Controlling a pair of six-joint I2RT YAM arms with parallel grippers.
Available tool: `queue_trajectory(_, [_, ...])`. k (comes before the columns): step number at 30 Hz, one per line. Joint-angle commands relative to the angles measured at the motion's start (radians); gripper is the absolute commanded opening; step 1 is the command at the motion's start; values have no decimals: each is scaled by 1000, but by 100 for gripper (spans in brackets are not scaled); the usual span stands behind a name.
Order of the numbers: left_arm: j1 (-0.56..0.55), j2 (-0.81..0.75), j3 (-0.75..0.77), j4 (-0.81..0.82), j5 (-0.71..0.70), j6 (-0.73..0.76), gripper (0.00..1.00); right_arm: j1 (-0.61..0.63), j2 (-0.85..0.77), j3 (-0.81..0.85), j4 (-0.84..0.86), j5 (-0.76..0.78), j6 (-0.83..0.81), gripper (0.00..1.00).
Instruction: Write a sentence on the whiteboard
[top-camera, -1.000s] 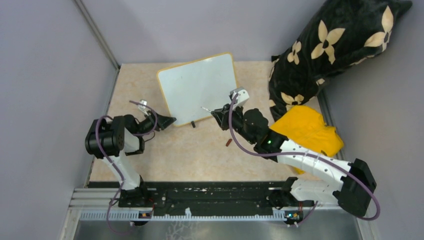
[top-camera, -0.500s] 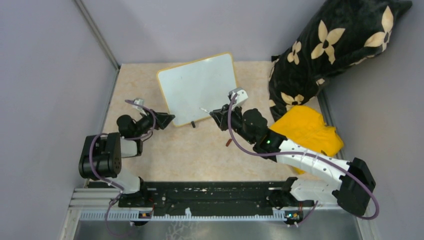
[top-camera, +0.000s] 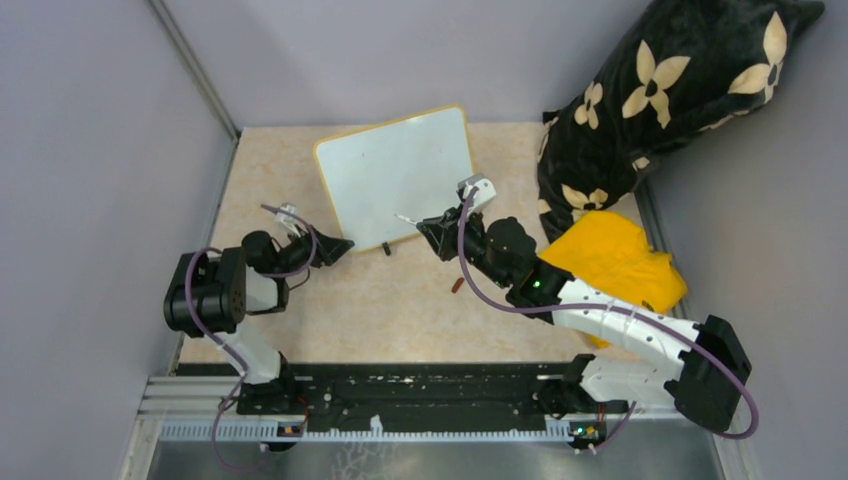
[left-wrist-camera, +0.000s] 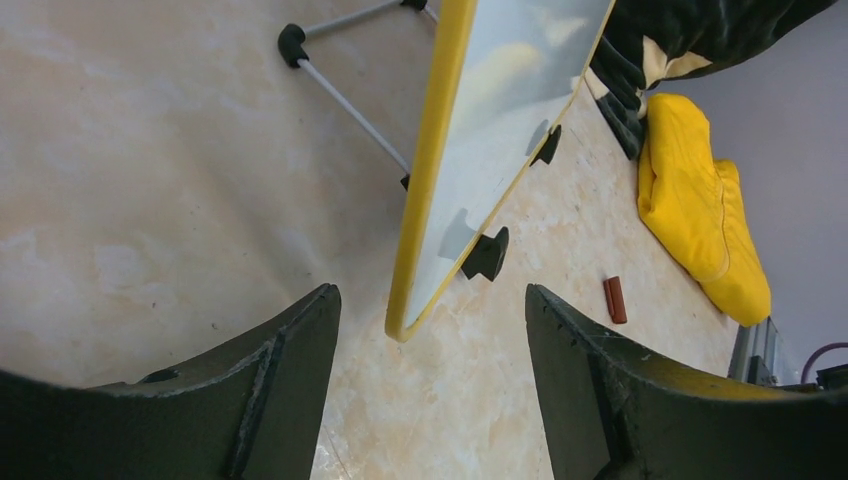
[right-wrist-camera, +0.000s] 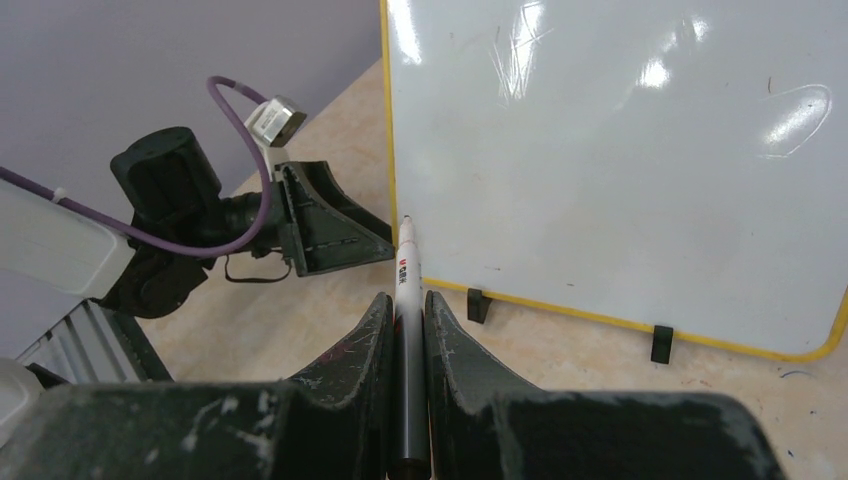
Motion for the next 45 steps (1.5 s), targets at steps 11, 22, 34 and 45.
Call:
queue_trajectory(11, [23,176,75,263,123,-109,64,10,13,23,40,-1,-21,0])
queue_trajectory(22, [36,240,112,312,165,-164,47,10,60,50,50,-16,-17,0])
queue_trajectory(34, [40,255,121,310,173,-178,26,10,86,65,58,-28,-8,0])
queue_trajectory(45, [39,260,123,308,174,-177,15,33,189,129,142,98,-41,0])
